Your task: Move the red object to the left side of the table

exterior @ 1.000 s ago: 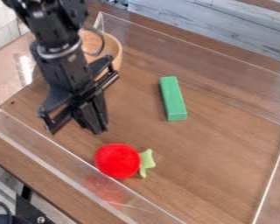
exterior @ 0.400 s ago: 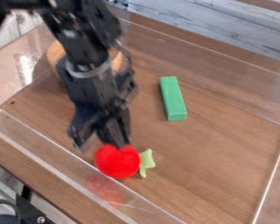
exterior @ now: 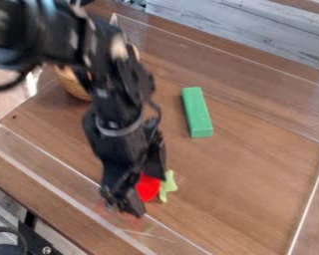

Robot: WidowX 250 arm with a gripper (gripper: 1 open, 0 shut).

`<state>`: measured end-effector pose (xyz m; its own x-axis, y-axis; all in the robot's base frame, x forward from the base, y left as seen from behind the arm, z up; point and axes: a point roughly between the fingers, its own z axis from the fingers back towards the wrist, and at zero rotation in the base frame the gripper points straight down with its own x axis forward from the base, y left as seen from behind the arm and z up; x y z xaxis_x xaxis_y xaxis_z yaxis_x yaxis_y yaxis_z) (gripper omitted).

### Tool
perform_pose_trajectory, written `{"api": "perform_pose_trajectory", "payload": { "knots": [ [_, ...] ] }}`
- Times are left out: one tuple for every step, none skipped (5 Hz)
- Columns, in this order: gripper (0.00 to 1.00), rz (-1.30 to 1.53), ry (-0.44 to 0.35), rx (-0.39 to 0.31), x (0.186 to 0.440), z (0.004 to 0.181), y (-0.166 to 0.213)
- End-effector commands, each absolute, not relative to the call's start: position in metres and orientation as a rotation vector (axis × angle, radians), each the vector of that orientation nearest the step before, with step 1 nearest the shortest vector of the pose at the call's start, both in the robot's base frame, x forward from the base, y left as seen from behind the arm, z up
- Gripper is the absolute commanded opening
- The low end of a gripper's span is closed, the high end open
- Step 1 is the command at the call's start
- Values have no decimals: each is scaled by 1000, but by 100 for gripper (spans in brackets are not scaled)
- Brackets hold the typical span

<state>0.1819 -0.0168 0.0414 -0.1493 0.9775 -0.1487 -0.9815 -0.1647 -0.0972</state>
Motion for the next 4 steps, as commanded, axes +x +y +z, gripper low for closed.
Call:
{"api": "perform_pose_trajectory", "payload": {
  "knots": [
    [100, 1820, 7, -220, 188, 24, -10],
    [100, 1860, 2, -208, 186, 21, -1],
    [100, 1892, -2, -192, 181, 20, 7],
    [0, 1924, -2, -170, 177, 21, 12]
  ]
}}
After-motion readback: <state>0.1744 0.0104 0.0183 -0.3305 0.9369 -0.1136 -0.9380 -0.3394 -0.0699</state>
